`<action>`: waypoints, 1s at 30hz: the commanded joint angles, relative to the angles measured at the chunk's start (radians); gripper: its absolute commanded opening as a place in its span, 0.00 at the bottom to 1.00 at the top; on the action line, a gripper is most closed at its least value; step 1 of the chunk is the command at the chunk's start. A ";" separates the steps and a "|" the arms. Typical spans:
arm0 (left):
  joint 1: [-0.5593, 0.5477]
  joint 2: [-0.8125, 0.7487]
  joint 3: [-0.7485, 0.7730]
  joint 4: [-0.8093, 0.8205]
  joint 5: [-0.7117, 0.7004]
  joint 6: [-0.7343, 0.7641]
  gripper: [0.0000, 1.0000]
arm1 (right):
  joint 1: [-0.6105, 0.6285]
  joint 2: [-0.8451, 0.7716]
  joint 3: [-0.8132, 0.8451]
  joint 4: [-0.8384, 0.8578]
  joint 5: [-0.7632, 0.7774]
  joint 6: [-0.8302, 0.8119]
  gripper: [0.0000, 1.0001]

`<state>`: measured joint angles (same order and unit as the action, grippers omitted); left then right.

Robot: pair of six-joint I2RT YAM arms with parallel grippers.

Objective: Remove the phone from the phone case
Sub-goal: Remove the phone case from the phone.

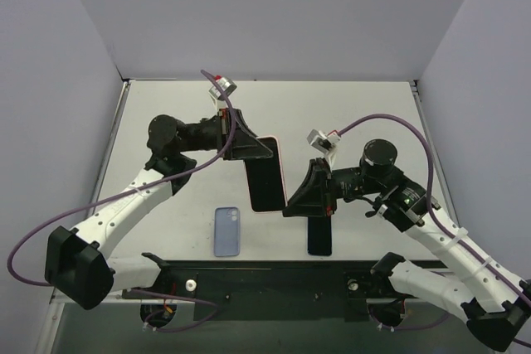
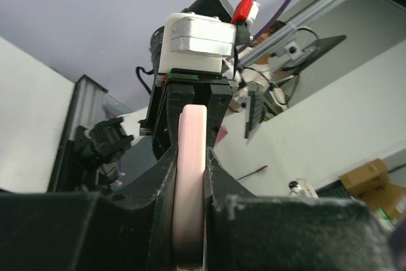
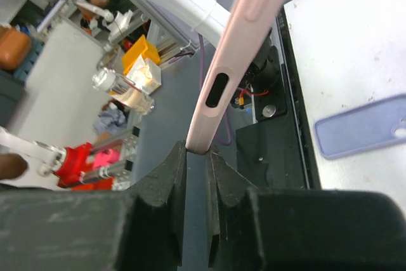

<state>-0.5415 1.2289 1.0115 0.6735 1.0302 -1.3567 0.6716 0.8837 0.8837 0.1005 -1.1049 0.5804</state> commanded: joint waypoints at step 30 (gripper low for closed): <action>0.038 -0.074 -0.111 0.101 -0.370 -0.254 0.00 | 0.252 0.014 0.037 -0.143 0.970 -0.252 0.31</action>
<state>-0.5457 1.1961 0.8993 0.9249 0.8341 -1.6516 0.9195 1.0069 0.9550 -0.0700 -0.1123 0.3271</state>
